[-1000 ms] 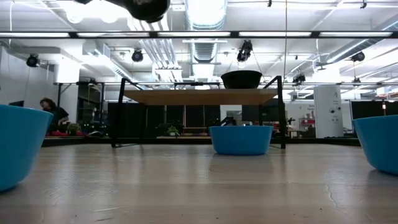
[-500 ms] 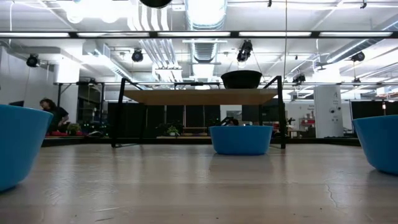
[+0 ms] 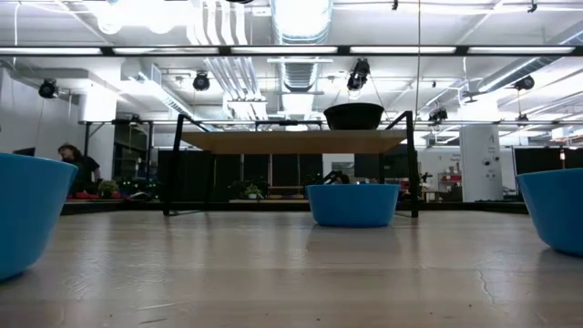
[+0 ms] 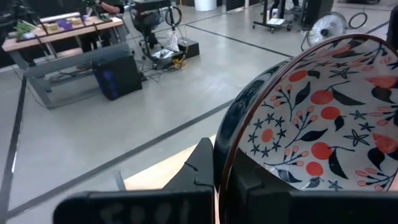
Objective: Pick & Place Mini bowls
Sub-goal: Stack the top white bowl on the other white bowl on the shelf
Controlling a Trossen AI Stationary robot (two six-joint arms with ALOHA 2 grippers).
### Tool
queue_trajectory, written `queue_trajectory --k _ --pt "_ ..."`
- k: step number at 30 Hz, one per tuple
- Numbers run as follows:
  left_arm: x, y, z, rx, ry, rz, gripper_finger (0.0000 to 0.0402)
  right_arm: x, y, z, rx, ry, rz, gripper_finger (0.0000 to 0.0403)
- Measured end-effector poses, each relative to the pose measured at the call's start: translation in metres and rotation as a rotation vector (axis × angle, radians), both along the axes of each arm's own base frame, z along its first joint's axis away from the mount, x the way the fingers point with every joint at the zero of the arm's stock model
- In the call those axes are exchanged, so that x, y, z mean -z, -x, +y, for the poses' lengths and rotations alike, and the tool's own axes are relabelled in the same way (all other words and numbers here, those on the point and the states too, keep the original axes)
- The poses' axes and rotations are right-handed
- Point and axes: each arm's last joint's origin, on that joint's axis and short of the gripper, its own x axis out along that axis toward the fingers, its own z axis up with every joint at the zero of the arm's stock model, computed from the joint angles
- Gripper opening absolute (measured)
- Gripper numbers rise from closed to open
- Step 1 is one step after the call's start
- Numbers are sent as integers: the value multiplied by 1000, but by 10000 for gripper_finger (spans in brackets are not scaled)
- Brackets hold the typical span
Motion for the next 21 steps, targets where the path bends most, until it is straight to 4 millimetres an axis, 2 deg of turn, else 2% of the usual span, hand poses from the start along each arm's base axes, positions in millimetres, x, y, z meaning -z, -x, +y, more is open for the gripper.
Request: queue_trajectory --k 7,13,18,21 --pt "-2 -2 -1 24 14 -26 10 0 0 -7 60 -32 -22 174" --pt "-4 -2 -2 32 17 -38 10 1 0 -8 32 -41 -20 105" --pt "-8 -4 -2 41 19 -76 27 2 0 -11 58 -34 -4 39" --pt "-9 -5 -3 51 26 -90 43 3 1 -12 62 -37 7 29"
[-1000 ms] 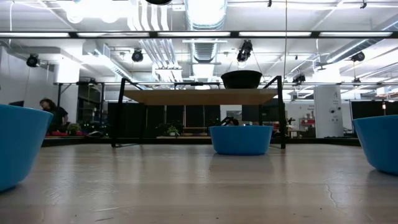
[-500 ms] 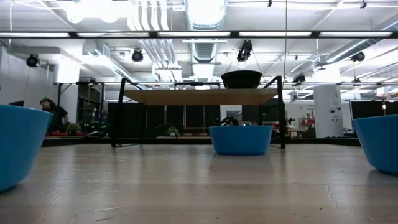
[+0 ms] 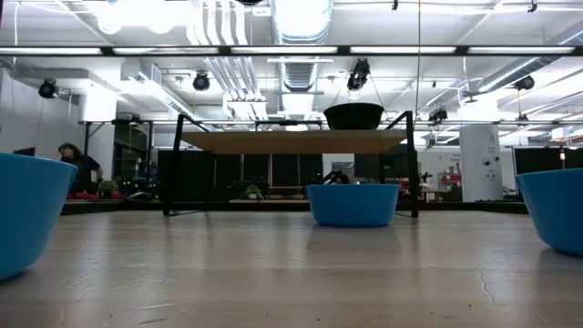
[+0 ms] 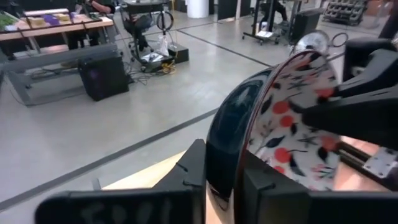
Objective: Pick & Place Mini bowls
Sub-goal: Stack the top white bowl on the other white bowl on the shelf
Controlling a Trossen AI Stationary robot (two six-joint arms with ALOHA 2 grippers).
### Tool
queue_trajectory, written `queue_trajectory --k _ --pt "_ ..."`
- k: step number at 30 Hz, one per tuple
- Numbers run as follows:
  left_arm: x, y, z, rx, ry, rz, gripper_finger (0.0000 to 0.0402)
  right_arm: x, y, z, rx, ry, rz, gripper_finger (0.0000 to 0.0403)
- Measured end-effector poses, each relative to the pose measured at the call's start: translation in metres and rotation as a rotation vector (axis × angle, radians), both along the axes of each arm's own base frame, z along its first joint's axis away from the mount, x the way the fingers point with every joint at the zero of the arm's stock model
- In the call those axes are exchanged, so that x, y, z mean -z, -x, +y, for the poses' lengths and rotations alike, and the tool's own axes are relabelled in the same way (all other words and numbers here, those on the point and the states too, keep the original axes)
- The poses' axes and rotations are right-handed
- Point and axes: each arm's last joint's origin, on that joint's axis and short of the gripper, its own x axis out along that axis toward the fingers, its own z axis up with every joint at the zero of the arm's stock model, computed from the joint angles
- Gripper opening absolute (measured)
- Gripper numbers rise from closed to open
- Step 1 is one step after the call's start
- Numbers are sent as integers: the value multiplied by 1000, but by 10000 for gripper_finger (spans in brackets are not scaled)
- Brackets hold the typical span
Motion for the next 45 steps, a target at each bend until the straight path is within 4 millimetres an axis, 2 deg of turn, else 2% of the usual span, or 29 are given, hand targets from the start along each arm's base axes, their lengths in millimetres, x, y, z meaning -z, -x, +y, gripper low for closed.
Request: queue_trajectory --k 5,11,15,24,34,37,45 --pt "-6 0 -1 35 22 -57 87 -2 1 -5 -5 -4 -4 12" --pt "-13 6 -1 106 28 -79 154 -5 4 -16 -34 -17 -9 10" --pt "-16 8 -1 110 2 -71 181 -5 4 -24 -67 -46 -22 9" --pt "-24 12 1 75 -54 -92 187 -3 5 -41 -79 -104 -25 9" --pt "-40 19 3 56 -133 -79 188 0 15 -59 -49 -171 30 10" --pt "-43 20 3 57 -135 -86 188 2 25 -69 -35 -231 75 10" --pt "-44 23 2 88 -107 -119 188 12 67 -105 8 -473 267 10"
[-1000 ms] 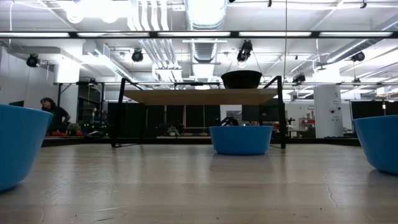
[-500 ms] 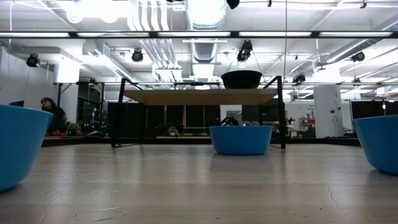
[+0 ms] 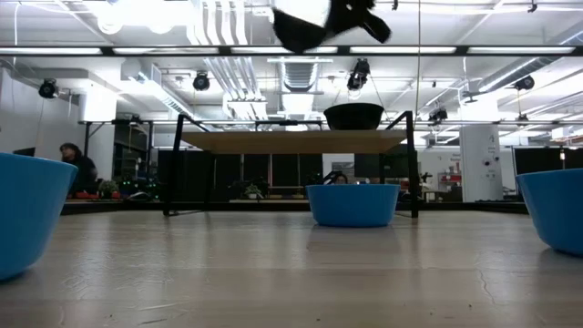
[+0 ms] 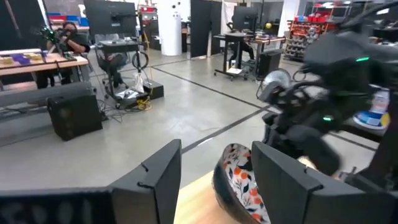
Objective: Pick & Place Mini bowls
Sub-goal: Stack the top white bowl on the other white bowl on the shelf
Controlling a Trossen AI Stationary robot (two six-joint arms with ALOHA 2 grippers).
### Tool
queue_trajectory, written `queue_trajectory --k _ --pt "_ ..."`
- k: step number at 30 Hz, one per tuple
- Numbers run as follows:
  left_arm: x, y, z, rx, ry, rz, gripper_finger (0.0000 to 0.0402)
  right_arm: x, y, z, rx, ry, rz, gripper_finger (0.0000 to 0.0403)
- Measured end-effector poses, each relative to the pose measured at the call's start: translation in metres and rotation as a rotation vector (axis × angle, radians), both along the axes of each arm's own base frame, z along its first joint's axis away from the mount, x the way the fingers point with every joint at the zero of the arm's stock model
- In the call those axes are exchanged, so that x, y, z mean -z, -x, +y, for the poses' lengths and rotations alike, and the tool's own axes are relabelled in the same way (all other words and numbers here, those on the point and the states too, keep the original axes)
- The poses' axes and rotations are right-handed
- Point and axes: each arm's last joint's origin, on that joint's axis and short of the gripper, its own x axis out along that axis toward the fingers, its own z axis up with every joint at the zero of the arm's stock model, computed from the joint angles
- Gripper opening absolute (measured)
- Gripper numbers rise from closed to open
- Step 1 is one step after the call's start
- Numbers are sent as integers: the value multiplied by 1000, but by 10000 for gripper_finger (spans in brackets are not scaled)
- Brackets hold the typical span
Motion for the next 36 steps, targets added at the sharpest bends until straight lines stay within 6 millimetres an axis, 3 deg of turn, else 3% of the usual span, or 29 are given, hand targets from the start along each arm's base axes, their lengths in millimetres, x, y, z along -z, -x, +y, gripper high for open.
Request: queue_trajectory --k 18,26,36 --pt "13 1 -4 154 164 13 188 16 73 -87 145 -315 160 11" --pt "16 1 -4 150 177 21 188 35 66 -108 132 -370 199 11" --pt "17 0 -5 148 184 15 188 48 62 -114 125 -395 263 11"
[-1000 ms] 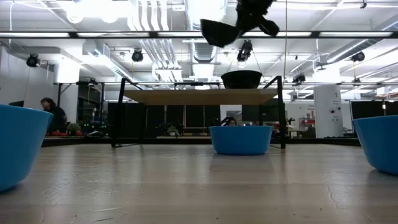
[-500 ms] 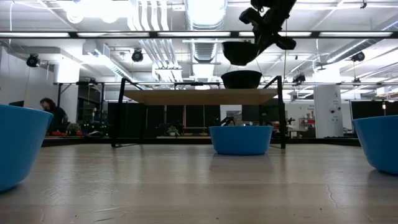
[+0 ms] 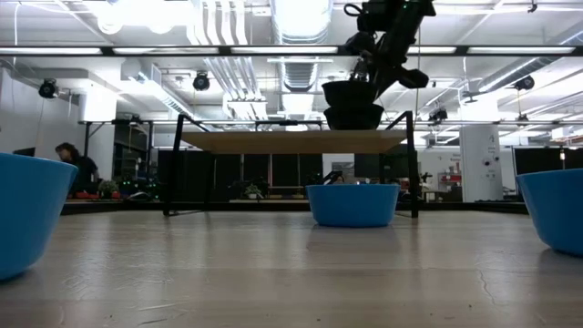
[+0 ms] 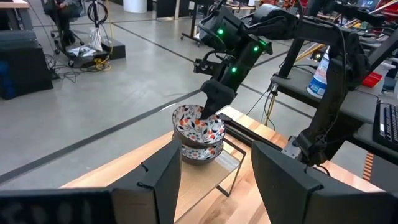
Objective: Pick & Place Mini bowls
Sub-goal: Stack the top white bowl on the other white bowl on the shelf
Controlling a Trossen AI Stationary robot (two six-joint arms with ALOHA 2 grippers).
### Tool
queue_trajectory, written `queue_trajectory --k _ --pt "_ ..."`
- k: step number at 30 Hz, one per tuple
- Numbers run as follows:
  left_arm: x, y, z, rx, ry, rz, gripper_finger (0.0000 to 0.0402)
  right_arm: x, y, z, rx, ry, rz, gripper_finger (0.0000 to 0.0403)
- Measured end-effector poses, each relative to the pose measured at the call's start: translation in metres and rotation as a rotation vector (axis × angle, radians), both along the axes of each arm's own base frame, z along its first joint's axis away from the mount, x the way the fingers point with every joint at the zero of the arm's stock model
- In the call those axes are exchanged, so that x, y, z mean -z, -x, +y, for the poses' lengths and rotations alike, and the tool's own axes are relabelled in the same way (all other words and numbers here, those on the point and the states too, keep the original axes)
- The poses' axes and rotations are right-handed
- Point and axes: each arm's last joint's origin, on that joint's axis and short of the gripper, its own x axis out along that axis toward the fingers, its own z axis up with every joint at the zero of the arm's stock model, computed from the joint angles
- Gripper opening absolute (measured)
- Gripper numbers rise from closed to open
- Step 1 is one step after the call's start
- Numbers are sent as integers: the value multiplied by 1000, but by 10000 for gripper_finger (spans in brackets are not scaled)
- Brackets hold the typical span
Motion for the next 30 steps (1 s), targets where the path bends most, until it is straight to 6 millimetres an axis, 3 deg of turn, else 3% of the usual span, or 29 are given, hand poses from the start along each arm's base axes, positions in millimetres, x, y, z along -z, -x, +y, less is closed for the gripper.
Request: queue_trajectory --k 12,30 --pt "0 0 0 0 0 0 188 17 -9 -7 -11 -36 59 11" --pt "0 0 0 0 0 0 188 23 -6 -9 -37 -42 97 13"
